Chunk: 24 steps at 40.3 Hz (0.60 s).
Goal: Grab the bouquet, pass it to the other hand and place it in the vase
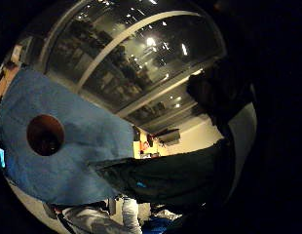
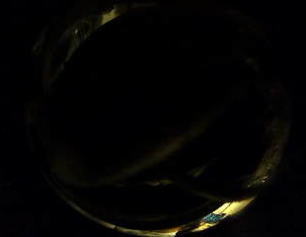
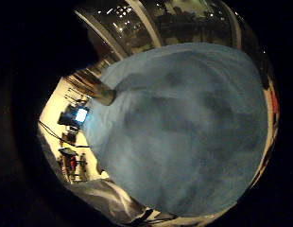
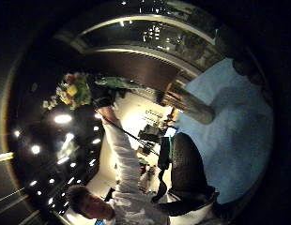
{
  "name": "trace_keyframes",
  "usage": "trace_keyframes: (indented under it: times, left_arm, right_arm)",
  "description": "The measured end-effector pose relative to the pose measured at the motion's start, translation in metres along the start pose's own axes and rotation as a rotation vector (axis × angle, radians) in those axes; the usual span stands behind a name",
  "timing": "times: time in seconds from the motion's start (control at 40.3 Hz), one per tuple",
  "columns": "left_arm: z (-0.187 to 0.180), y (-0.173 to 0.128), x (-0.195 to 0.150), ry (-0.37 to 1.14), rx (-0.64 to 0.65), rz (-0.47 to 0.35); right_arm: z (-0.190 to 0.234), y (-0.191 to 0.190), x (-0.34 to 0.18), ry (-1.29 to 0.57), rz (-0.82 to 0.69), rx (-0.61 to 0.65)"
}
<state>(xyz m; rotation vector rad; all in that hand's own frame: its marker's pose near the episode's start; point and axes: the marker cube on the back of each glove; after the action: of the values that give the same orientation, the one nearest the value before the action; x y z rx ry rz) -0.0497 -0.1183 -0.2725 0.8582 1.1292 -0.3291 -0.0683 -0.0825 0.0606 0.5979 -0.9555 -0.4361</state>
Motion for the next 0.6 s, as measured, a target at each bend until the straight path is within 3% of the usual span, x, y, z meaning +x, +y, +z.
trace_keyframes:
  times: [0.124,0.273,0.397,0.497,0.596]
  left_arm:
    - [-0.011,-0.016,-0.019,-0.005,0.024,-0.023]
    - [-0.021,-0.036,-0.048,0.028,0.052,-0.082]
    - [-0.031,-0.046,-0.069,0.041,0.048,-0.135]
    - [-0.041,-0.053,-0.086,0.029,0.041,-0.159]
    - [-0.049,-0.048,-0.111,0.014,-0.075,-0.2]
  right_arm:
    - [0.01,0.002,0.033,-0.01,0.172,-0.038]
    - [0.006,0.016,-0.002,0.046,0.32,-0.058]
    - [0.012,0.014,-0.003,0.008,0.254,-0.06]
    - [0.016,0.01,0.015,0.079,0.273,-0.049]
    - [0.021,0.008,0.028,0.099,0.291,-0.062]
